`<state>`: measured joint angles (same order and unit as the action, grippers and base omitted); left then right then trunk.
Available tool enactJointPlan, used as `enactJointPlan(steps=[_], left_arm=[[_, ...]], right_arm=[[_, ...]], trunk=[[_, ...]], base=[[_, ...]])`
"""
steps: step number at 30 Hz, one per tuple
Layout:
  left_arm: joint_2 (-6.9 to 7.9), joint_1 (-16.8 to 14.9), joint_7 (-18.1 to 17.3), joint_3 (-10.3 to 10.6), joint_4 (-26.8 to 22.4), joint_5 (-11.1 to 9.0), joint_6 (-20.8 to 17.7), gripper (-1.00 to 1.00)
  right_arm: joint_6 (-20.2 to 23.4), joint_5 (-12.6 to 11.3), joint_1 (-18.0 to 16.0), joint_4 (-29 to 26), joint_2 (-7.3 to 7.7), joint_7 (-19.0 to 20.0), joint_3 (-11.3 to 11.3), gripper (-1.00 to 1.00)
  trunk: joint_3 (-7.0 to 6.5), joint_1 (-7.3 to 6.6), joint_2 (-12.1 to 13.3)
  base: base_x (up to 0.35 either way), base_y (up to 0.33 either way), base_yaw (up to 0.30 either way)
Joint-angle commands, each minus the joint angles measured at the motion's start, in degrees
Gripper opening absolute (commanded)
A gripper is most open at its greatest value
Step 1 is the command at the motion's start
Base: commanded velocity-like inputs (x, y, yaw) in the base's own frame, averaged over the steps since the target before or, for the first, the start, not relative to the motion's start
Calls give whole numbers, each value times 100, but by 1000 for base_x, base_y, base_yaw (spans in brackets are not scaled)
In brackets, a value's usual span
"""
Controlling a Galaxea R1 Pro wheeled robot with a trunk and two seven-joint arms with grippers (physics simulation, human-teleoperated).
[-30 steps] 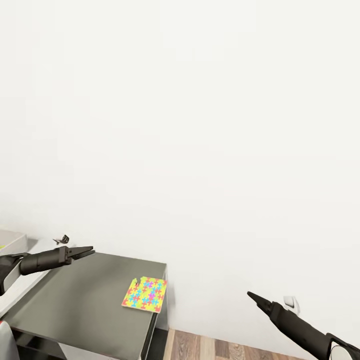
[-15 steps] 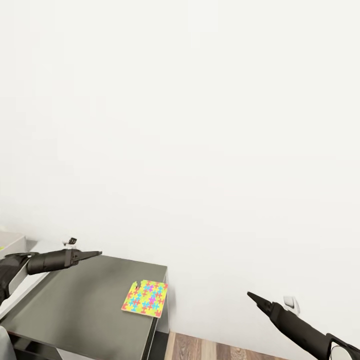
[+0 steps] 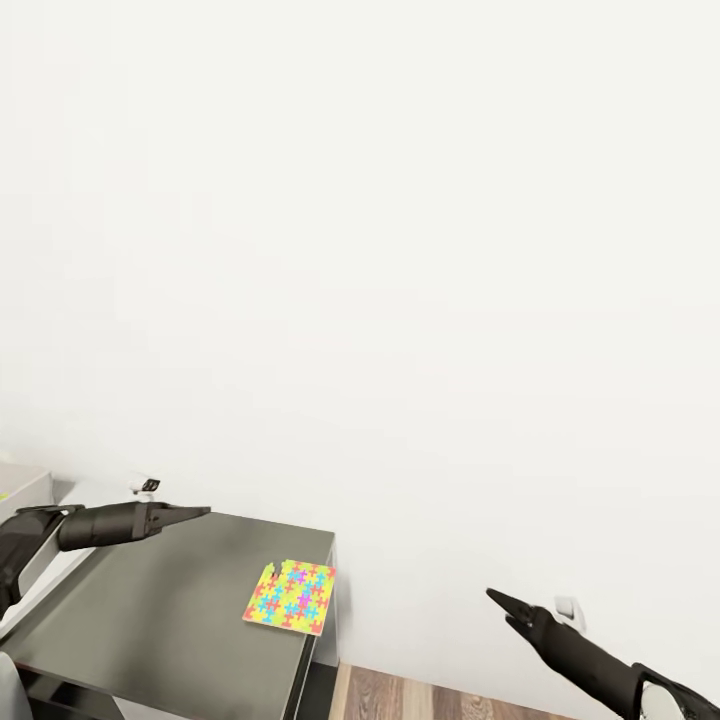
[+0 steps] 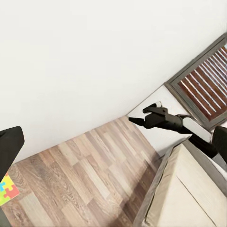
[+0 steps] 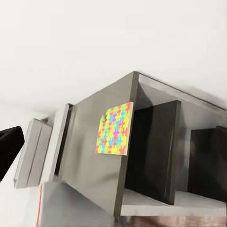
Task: Put all the toys in the child's room - the three board games (two on the bed and one on the table), the two jigsaw puzzles on the table, and the tennis ball on the table - inside the toy box on the table in the child's room.
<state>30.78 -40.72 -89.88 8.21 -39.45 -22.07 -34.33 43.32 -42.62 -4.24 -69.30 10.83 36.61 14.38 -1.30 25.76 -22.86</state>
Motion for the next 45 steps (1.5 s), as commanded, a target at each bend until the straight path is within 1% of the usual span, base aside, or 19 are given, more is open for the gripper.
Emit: enactJointPlan(steps=[1, 2, 5, 7, 10, 11, 13, 15, 16, 17, 18, 21, 25, 29, 32, 33, 37, 39, 45], left_arm=[[8, -2, -12, 32, -2, -34, -62, 100], [8, -1, -12, 32, -7, -34, -62, 100], [7, 1, -12, 37, -36, -37, -64, 100], [6, 2, -12, 39, -45, -40, -64, 100], [-11, 2, -12, 40, -50, -39, -64, 100], [-17, 3, -12, 40, -52, -39, -65, 100], [-24, 3, -12, 40, -53, -40, -65, 100], [-29, 3, -12, 40, -53, -41, -65, 100], [-32, 3, -12, 40, -53, -39, -65, 100], [-31, 3, -12, 40, -53, -38, -65, 100], [-32, 3, -12, 40, -54, -36, -65, 100], [-29, 3, -12, 35, -54, -35, -65, 100], [-32, 3, -12, 37, -54, -36, -65, 100], [-37, 3, -12, 39, -54, -35, -65, 100], [-41, 3, -12, 40, -54, -35, -65, 100], [-43, 3, -12, 37, -54, -35, -65, 100], [-46, 3, -12, 39, -54, -35, -65, 100], [-52, 3, -12, 40, -54, -35, -69, 100], [-67, 3, -12, 39, -54, -34, -70, 100]], right_arm=[[37, -18, -71, 112, -1, 9, -57, 100], [35, -16, -139, 218, -1, 10, -127, 100], [13, -5, -489, 723, -7, 8, -516, 100], [1, 0, -705, 963, -11, 6, -700, 100], [-11, 0, -1015, 1245, -65, 0, -835, 100], [-13, 0, -1167, 1411, -135, -2, -871, 100], [-20, 6, -1385, 1756, -232, -5, -903, 100], [-45, 18, -1539, 2041, -276, -16, -915, 100], [-131, 42, -1700, 2350, -311, -42, -923, 100], [-199, 58, -1782, 2499, -328, -58, -926, 100], [-359, 92, -1942, 2778, -356, -83, -930, 100], [-667, 127, -2168, 3164, -392, -118, -932, 100], [-860, 142, -2294, 3368, -455, -182, -934, 100], [-890, 141, -2487, 3574, -562, -427, -944, 100], [-898, 147, -2634, 3895, -593, -577, -954, 100], [-908, 151, -2778, 4183, -624, -634, -968, 100], [-926, 156, -3005, 4606, -676, -693, -1036, 100], [-933, 157, -3090, 4767, -694, -717, -1124, 100], [-905, 137, -3164, 4907, -711, -693, -1252, 100]], trunk=[[3, 2, -5], [3, 2, -5], [3, 2, -5], [3, 2, -5], [3, 2, -5], [3, 2, -5], [3, 2, -5], [3, 2, -5], [3, 2, -5], [3, 2, -5], [3, 2, -5], [3, 2, -5], [3, 2, -5], [3, 2, -5], [3, 2, -5], [3, 2, -5], [3, 2, -5], [3, 2, -5], [3, 2, -5]], base=[[0, 0, 0], [0, 0, 0], [0, 0, 0], [0, 0, 0], [0, 0, 0], [0, 0, 0], [0, 0, 0], [0, 0, 0], [0, 0, 0], [0, 0, 0], [0, 0, 0], [0, 0, 0], [0, 0, 0], [0, 0, 0], [0, 0, 0], [0, 0, 0], [0, 0, 0], [0, 0, 0], [0, 0, 0]])
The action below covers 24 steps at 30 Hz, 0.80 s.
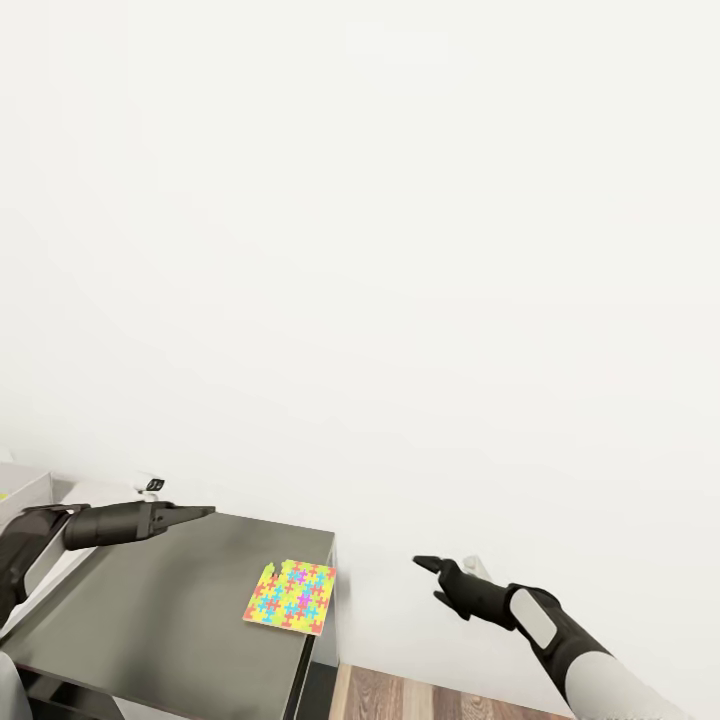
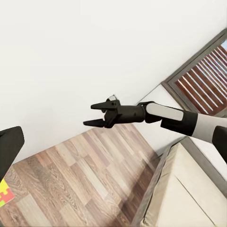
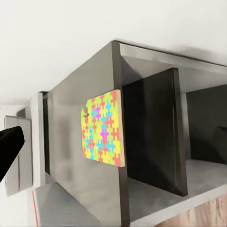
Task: Put all the toys in the child's room - the three board games (two on the bed and one on the table), the two jigsaw puzzles on the table, and the tennis ball on the table - inside the toy box on the table in the child's room.
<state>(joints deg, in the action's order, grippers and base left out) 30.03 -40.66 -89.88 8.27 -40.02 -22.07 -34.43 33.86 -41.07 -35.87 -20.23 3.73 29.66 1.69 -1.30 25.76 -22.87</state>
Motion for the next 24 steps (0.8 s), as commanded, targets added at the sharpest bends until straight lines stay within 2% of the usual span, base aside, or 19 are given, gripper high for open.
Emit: enactJointPlan(steps=[1, 4, 11, 15, 24], left_arm=[[7, -4, -12, 33, 3, -36, -60, 100], [3, -4, -12, 33, 3, -39, -62, 100], [-21, -4, -12, 29, 3, -37, -64, 100], [-23, -4, -12, 26, 3, -40, -62, 100], [-30, -4, -12, 39, 3, -40, -64, 100]], right_arm=[[47, -21, -4, 5, -1, 20, 10, 100], [61, -28, -11, 23, -3, 134, -7, 100], [65, -27, -10, 32, -4, 735, -47, 100], [69, -29, -8, 30, 1, 1037, -191, 100], [117, -56, -8, 32, 48, 1364, -313, 100]], trunk=[[3, 2, -5], [3, 2, -5], [3, 2, -5], [3, 2, -5], [3, 2, -5]], base=[[0, 0, 0], [0, 0, 0], [53, 57, 0], [98, 50, 0], [55, 27, 0]])
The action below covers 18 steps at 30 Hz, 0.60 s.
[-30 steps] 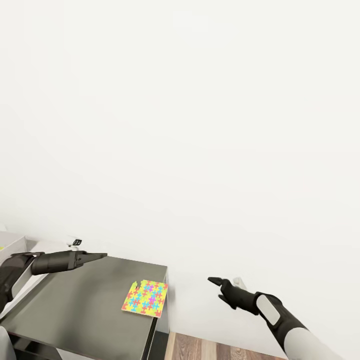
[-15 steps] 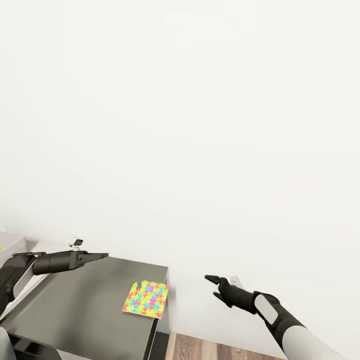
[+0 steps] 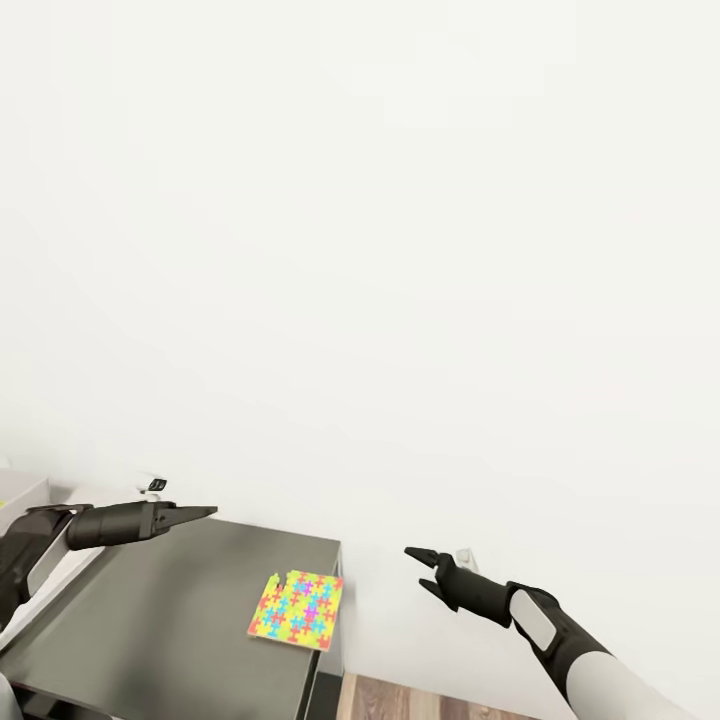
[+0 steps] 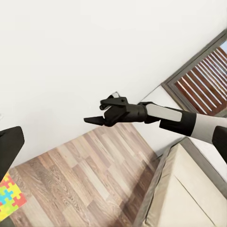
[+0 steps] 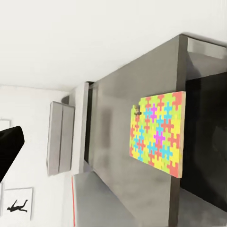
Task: Put all the toys in the child's room - the three board games (two on the bed and one on the table), the two jigsaw puzzles on the table, and the tennis ball on the table - inside the toy box on the table in the child's room.
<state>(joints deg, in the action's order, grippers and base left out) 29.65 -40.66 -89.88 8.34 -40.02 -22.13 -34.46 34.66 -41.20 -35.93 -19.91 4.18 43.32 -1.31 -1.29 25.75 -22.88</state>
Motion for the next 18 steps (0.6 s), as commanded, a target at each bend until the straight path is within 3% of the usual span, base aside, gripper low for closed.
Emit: enactJointPlan(steps=[1, 14, 18], left_arm=[[7, -4, -12, 32, 3, -35, -61, 100], [-2, 5, -12, 30, 3, -36, -89, 100], [-3, 5, -12, 28, 3, -37, -133, 100]], right_arm=[[72, -50, -1, 2, 10, 18, -14, 100], [426, -78, -1, 13, 30, 78, 32, 100], [439, -80, -1, 13, 24, 82, 34, 100]], trunk=[[3, 4, -4], [3, 4, -4], [74, 91, -165]], base=[[151, 117, 0], [39, 30, 0], [2, 2, 0]])
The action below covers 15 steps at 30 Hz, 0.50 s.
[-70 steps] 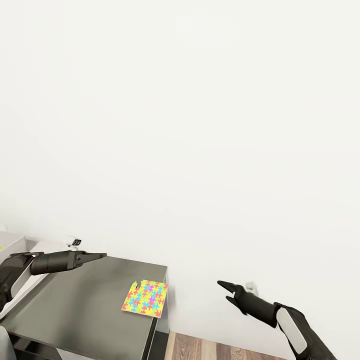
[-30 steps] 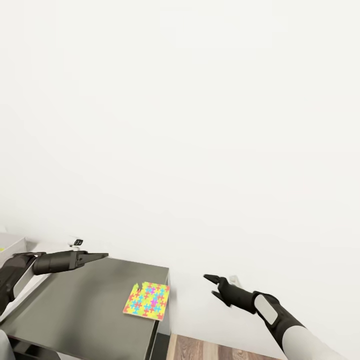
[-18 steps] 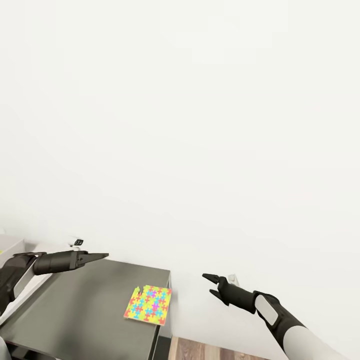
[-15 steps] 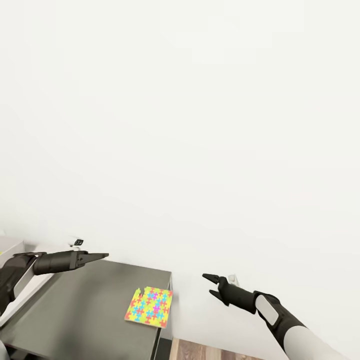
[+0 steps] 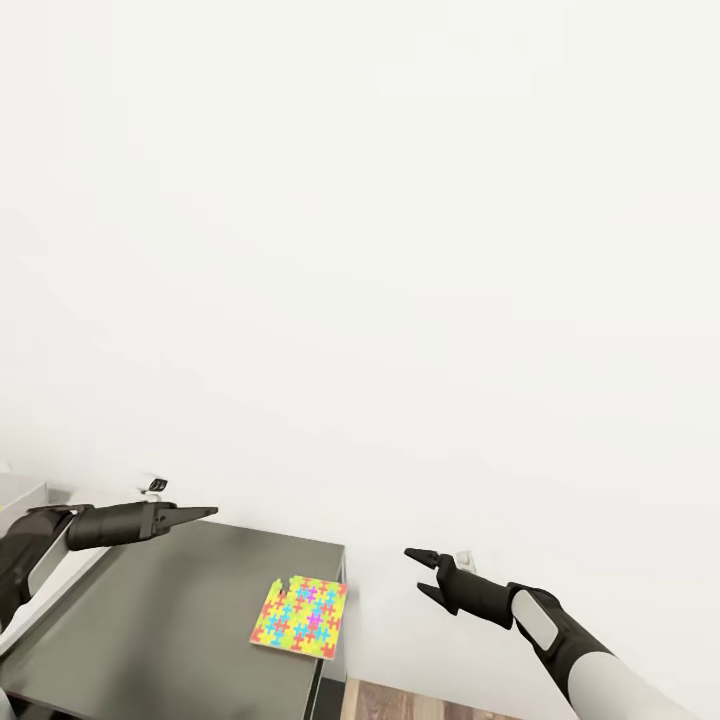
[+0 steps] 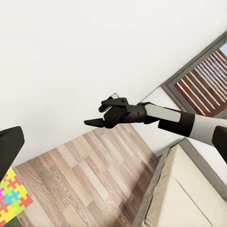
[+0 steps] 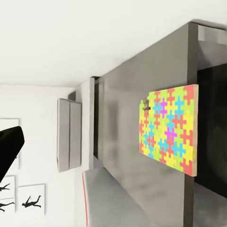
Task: Put all the toys in the child's room - the three board games (two on the bed and one on the table), the two jigsaw puzzles on the table, and the tennis ball on the table - inside the toy box on the table in the child's room.
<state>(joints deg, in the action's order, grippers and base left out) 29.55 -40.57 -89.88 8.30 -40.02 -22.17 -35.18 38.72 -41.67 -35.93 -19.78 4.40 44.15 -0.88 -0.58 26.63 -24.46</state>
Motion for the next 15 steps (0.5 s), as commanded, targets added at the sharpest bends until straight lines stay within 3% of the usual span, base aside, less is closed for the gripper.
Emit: enactJointPlan(steps=[1, 8, 15], left_arm=[[7, -4, -12, 32, 3, -33, -73, 100], [7, 25, -12, 39, -216, -33, -278, 100], [-36, 628, -12, 30, -1683, -23, -1062, 100]], right_arm=[[35, -32, -1, 0, 0, -3, -9, 100], [46, -15, -1, 0, -44, -70, -34, 100], [39, 13, -1, 0, -67, -88, -39, 100]], trunk=[[21, 25, -47], [147, 178, -327], [273, 332, -608]], base=[[1, 1, 0], [0, 0, 0], [0, 0, 0]])
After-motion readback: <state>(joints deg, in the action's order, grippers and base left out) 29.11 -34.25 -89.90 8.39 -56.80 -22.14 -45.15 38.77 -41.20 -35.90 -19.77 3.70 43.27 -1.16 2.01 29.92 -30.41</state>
